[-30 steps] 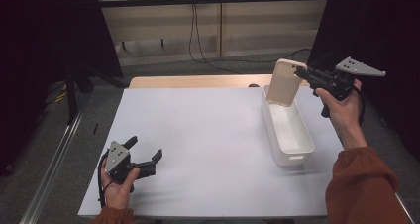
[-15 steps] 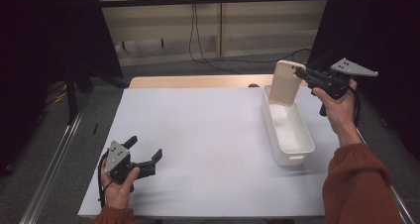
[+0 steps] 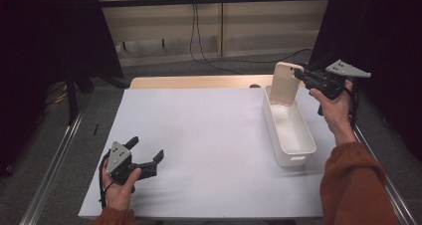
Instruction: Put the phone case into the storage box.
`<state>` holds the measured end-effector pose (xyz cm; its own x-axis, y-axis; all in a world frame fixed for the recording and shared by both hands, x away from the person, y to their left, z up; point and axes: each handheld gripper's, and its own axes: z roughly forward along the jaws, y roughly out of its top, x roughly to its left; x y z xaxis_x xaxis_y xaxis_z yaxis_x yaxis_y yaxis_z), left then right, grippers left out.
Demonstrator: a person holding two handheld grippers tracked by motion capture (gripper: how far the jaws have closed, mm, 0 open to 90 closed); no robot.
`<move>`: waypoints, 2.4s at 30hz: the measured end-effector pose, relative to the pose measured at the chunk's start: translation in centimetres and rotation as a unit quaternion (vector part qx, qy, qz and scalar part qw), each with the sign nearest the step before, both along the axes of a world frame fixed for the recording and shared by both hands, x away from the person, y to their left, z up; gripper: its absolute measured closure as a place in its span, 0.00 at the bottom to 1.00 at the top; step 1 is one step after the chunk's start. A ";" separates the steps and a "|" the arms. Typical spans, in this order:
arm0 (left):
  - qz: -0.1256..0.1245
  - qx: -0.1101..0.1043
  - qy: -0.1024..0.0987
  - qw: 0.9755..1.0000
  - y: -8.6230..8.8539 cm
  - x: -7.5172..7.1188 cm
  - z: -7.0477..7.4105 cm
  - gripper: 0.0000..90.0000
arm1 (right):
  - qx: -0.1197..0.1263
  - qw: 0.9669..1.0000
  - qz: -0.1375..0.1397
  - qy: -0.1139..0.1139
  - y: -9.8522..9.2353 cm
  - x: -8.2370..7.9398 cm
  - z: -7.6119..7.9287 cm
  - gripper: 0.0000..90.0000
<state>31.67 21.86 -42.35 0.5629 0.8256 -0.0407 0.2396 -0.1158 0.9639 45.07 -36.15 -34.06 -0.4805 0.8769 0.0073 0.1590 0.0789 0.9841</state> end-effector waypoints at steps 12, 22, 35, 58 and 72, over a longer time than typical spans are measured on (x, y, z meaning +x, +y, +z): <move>0.000 -0.002 0.000 1.000 -0.1 0.0 0.0 0.03 | 0.000 1.000 -0.003 0.008 0.0 1.0 -1.3 0.90; -0.002 0.002 -0.002 1.000 -0.1 -0.1 0.0 0.03 | 0.001 1.000 -0.007 0.017 0.2 2.0 -2.5 0.90; -0.005 0.002 -0.003 1.000 -0.1 0.0 0.0 0.03 | -0.003 1.000 -0.013 0.022 0.2 2.7 -3.7 0.90; -0.005 0.005 -0.003 1.000 -0.2 -0.1 0.0 0.03 | -0.012 0.999 -0.017 0.031 0.4 3.7 -5.1 0.90; -0.009 0.008 -0.001 1.000 -0.3 0.0 -0.1 0.03 | -0.022 0.999 -0.022 0.037 0.2 4.3 -5.0 0.88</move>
<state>31.71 21.56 -42.45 0.5771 0.8162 -0.0270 0.2351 -0.1345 0.9626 49.35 -35.93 -39.09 -0.4413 0.8973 0.0019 0.2363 0.1142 0.9650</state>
